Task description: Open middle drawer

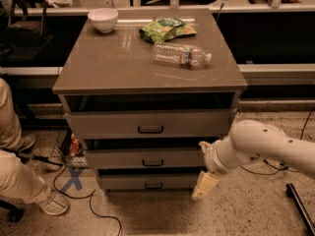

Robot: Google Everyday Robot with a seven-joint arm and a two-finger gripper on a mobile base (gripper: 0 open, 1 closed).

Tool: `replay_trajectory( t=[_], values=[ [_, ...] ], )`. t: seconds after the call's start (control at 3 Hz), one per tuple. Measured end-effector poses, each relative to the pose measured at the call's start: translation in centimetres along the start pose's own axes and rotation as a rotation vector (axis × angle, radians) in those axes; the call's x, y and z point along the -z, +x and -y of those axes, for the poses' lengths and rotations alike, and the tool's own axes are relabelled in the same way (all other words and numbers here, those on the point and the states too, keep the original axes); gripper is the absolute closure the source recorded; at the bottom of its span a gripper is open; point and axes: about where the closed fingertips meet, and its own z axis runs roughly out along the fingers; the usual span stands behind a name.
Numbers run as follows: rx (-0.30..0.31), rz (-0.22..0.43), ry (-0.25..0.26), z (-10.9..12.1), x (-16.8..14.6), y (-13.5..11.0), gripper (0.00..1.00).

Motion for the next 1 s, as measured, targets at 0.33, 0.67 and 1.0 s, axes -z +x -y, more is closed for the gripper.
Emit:
replay_trajectory(
  t=[0.33,0.67,1.0],
  values=[
    [0.005,0.011,-0.007,0.0,-0.2,0.0,0.0],
    [0.023,0.066,0.014,1.0,-2.5,0.7,0.0],
    [0.054,0.076,0.038,2.0,-6.1,1.7,0.0]
  ],
)
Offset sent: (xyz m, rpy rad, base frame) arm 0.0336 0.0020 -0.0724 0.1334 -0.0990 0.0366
